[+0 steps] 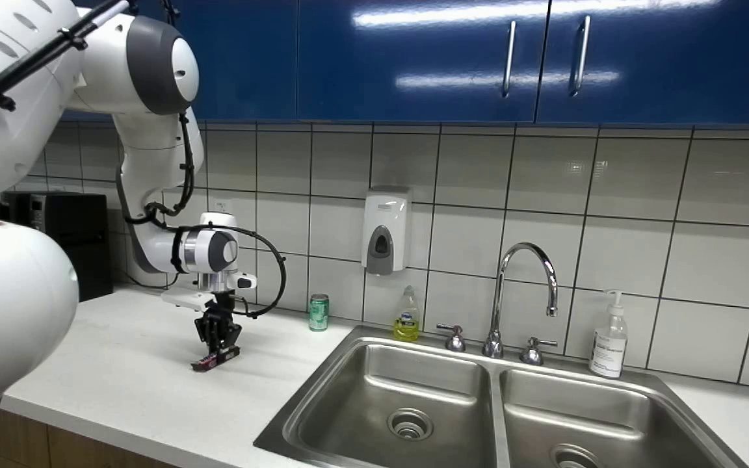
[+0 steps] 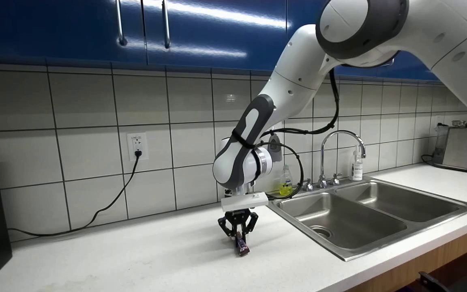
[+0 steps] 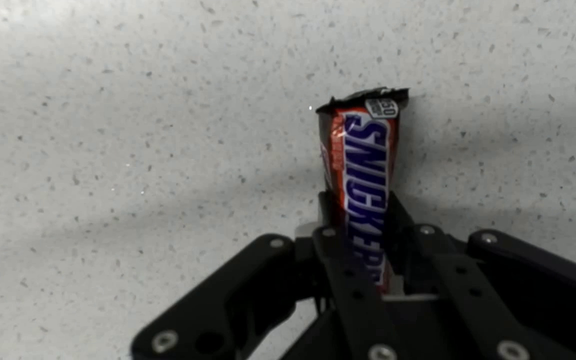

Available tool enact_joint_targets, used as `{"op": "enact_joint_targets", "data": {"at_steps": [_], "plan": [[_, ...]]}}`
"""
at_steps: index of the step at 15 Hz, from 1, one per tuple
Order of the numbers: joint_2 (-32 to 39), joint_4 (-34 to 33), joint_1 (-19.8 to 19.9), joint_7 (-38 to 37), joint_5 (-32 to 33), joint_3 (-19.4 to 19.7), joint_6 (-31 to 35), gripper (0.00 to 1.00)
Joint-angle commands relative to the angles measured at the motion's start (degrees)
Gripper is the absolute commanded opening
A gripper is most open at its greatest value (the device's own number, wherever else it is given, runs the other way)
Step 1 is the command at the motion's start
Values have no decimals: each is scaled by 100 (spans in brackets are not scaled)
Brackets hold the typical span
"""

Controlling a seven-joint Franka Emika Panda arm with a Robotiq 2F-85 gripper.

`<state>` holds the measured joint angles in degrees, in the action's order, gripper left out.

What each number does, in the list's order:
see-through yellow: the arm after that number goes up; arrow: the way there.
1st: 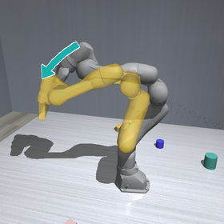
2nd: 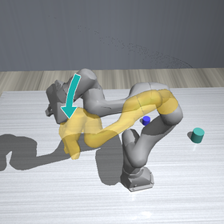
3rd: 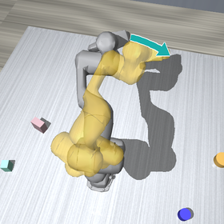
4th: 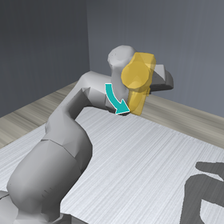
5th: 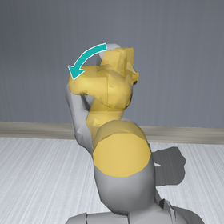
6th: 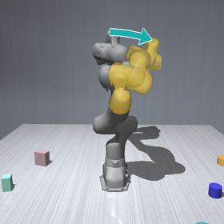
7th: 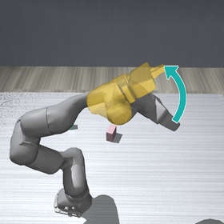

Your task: Put the candy bar in the sink

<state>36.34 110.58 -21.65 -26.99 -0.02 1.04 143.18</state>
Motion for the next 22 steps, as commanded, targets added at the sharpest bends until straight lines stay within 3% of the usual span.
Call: {"op": "enact_joint_targets", "data": {"at_steps": [1, 12, 22], "plan": [[-163, -79, 38, -106, 78, -5, -205, 6], [-946, 109, 237, -112, 72, 12, -390, 6], [-1479, 691, 1197, 30, -83, 408, -239, 6]]}}
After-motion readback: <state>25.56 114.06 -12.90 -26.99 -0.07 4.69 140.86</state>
